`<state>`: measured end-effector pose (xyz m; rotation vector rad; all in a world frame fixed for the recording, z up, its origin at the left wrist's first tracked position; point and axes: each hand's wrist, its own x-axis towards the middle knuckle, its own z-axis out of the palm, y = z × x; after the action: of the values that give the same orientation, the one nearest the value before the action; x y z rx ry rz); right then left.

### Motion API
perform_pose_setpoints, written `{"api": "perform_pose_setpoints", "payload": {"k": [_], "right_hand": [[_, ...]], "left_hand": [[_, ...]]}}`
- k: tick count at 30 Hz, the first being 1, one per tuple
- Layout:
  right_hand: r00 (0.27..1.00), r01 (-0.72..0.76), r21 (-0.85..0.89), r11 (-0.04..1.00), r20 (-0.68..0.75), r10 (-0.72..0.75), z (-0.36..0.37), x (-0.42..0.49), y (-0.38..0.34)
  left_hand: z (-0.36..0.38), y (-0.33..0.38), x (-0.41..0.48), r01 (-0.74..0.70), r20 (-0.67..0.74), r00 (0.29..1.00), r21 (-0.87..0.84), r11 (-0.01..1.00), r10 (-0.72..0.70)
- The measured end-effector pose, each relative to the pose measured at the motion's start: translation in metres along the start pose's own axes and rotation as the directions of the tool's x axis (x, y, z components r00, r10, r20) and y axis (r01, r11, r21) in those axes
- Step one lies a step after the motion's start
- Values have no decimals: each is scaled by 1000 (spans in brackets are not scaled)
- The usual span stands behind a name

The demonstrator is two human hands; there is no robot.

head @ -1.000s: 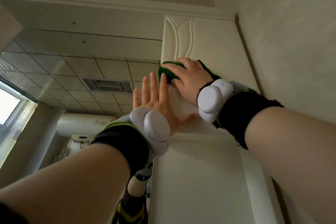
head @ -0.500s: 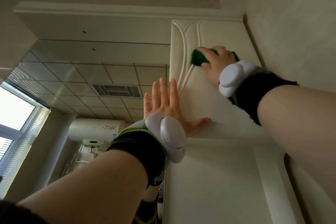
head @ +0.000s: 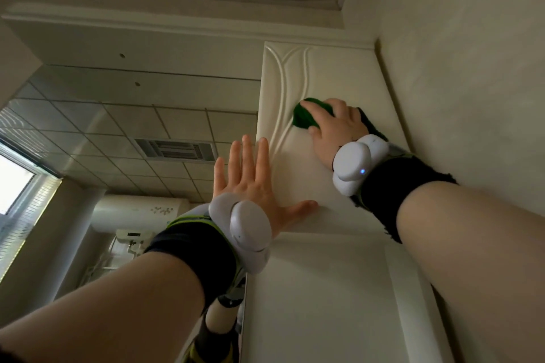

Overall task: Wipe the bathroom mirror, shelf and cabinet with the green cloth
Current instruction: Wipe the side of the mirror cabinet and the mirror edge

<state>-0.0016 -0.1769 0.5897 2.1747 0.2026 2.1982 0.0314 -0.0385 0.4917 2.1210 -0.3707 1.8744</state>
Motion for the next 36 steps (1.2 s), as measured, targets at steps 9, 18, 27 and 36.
{"api": "perform_pose_setpoints", "payload": {"k": [9, 18, 27, 36], "right_hand": [[998, 46, 65, 997, 49, -49, -1, -25, -1], [991, 78, 169, 982, 99, -95, -4, -43, 1], [992, 124, 116, 986, -3, -124, 1, -25, 11], [1000, 12, 57, 998, 27, -14, -3, 7, 14]], "left_hand": [[-4, 3, 1, -30, 13, 999, 26, 999, 30], [-1, 42, 21, -13, -62, 998, -54, 998, 10], [4, 42, 19, 1, -38, 999, -73, 997, -4], [16, 37, 28, -16, -73, 997, -35, 999, 13]]}}
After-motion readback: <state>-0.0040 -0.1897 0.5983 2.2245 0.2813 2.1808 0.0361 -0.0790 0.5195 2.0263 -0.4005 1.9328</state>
